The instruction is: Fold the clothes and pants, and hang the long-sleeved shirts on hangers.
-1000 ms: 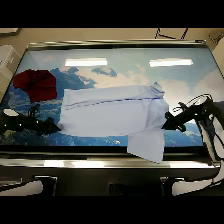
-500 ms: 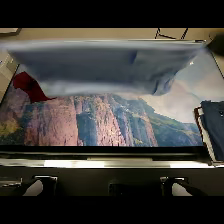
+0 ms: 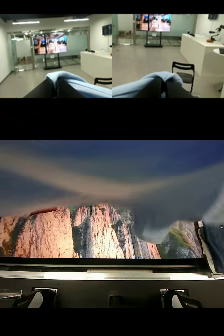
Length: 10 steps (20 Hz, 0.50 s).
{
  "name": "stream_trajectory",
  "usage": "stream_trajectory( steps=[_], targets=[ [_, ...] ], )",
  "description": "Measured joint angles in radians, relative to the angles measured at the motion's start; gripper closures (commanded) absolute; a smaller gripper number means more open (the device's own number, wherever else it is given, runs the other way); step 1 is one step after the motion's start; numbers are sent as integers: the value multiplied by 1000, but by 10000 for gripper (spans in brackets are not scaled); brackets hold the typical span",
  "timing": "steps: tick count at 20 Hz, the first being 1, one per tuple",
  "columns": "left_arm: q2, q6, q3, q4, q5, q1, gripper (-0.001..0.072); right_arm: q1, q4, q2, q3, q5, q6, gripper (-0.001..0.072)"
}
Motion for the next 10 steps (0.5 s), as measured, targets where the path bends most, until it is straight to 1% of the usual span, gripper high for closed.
stream_trajectory(
  steps=[3, 6, 8, 10],
  targets=[
    [18, -41, 8, 18, -3, 0, 685, 0, -23, 31, 5, -12, 11, 676],
    [-11, -94, -27, 19, -104, 0, 685, 0, -33, 3, 6, 47, 27, 678],
    [-48, -119, -108, 19, -185, -9, 686, 0, -36, -67, -1, 176, 34, 678],
    [-97, -130, -243, 8, -257, -24, 685, 1, -26, -166, -57, 336, 34, 678]
  ],
)
